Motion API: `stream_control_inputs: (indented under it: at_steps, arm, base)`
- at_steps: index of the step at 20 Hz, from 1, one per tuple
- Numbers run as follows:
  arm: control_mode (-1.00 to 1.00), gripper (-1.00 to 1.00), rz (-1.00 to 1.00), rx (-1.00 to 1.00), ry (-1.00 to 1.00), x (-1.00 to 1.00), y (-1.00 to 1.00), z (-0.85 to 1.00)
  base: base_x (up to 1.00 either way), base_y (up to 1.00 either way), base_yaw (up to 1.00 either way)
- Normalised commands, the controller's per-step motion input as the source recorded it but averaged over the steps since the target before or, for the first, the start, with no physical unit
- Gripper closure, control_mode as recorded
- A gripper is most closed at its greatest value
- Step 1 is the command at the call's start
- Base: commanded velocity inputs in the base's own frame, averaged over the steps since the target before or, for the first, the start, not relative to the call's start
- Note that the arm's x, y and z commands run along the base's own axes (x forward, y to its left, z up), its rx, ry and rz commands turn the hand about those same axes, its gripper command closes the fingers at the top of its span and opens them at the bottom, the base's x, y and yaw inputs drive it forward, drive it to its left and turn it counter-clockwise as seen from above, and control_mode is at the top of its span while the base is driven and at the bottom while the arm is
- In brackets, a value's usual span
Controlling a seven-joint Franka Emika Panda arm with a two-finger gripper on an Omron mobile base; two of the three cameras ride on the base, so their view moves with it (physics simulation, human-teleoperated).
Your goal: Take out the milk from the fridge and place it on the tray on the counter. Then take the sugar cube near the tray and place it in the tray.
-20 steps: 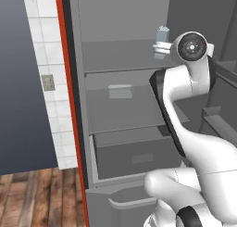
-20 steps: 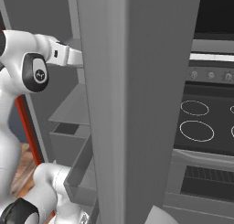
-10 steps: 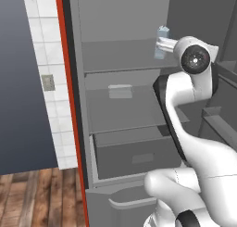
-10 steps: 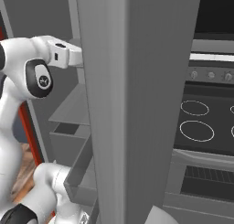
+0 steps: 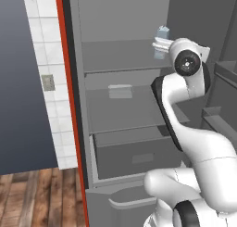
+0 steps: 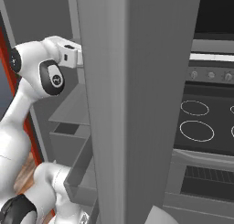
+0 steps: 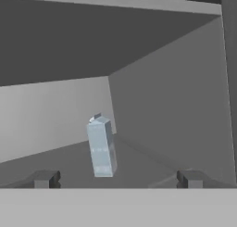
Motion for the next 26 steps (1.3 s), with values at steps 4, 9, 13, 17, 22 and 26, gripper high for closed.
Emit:
stream_control_inputs:
  at_steps: [4, 9, 13, 17, 22, 26]
  arm:
    - [-1.0, -1.0, 0.0, 0.0, 0.01, 0.29, 0.0, 0.11]
    - [-1.0, -1.0, 0.0, 0.0, 0.04, 0.39, 0.0, 0.01]
    - [-1.0, -1.0, 0.0, 0.0, 0.08, 0.46, 0.0, 0.01]
    - [-1.0, -1.0, 0.0, 0.0, 0.06, 0.34, 0.0, 0.0]
    - [-1.0, -1.0, 0.0, 0.0, 0.02, 0.29, 0.0, 0.0]
    - [-1.0, -1.0, 0.0, 0.0, 0.0, 0.23, -0.02, 0.0]
  base:
    - [0.0, 0.0, 0.0]
    - [0.0, 0.0, 0.0]
    - [0.0, 0.0, 0.0]
    - [0.0, 0.0, 0.0]
    - [0.0, 0.0, 0.0]
    - [0.0, 0.0, 0.0]
